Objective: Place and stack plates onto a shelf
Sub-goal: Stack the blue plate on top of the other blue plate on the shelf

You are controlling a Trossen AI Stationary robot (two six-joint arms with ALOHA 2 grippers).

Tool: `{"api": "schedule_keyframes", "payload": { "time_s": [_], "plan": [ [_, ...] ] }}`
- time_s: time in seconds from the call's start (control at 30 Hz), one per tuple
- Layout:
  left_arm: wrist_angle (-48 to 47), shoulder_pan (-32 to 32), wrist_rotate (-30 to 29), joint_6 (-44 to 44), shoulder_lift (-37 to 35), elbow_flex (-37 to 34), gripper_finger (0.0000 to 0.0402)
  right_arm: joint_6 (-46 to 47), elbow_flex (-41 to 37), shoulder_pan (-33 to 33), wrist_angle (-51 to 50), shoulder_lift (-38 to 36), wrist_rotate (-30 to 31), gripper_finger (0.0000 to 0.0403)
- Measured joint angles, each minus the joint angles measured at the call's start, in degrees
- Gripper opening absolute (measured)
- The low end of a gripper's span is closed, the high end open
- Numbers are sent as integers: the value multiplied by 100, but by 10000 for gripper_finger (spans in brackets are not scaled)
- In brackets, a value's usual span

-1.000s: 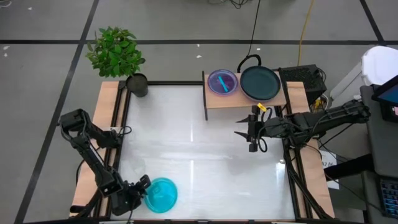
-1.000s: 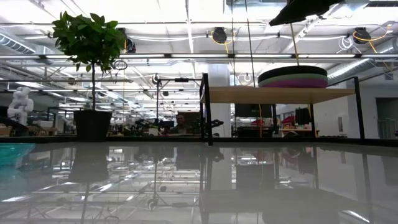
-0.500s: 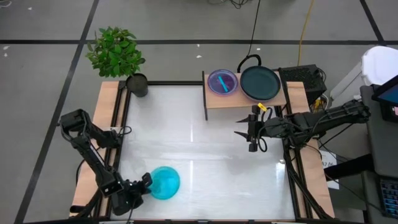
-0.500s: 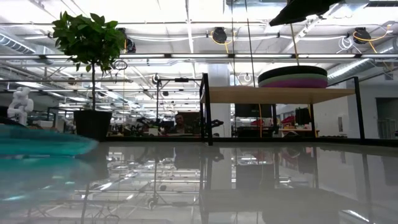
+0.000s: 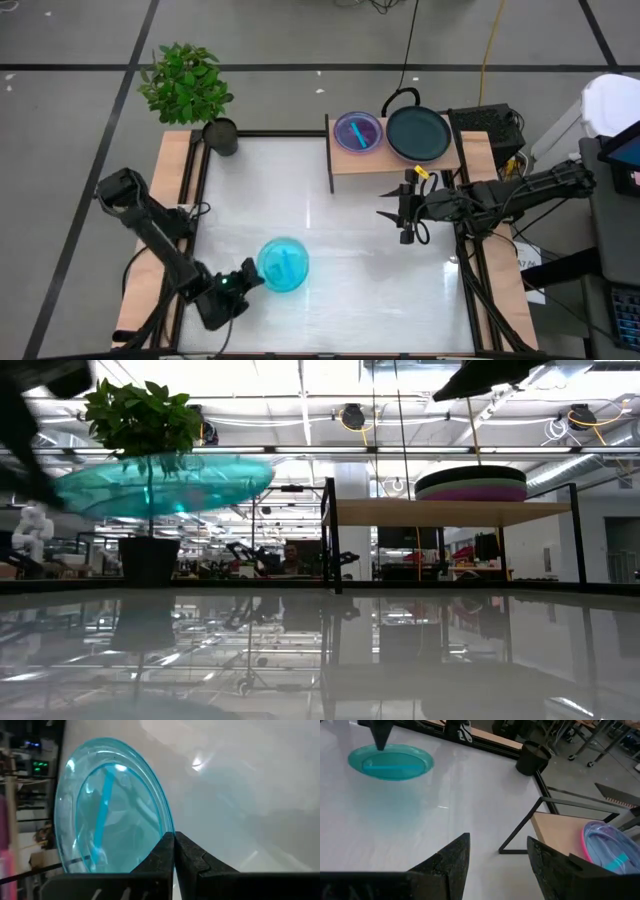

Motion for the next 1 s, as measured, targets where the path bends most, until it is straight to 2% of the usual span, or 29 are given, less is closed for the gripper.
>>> {"api": "schedule_keyframes", "payload": {
  "time_s": [0.33, 0.57, 0.67, 0.77, 1.0],
  "plan": [
    [884, 1752, 35, 2154, -1474, 0, 6, 11, -1, 155, 204, -1, 598, 180],
    [1958, 3150, 1232, 3279, -2244, 0, 6, 399, -1, 157, -58, 0, 576, 180],
    [2574, 3820, 1871, 3549, -2330, 4, 6, 407, -1, 157, -58, 0, 572, 180],
    [2678, 4459, 2505, 3630, -2313, 145, 5, 493, -1, 157, -58, 0, 566, 180],
    [2670, 5466, 3100, 3621, -1760, 759, 5, 479, -1, 155, -84, 28, 564, 180]
  ]
}}
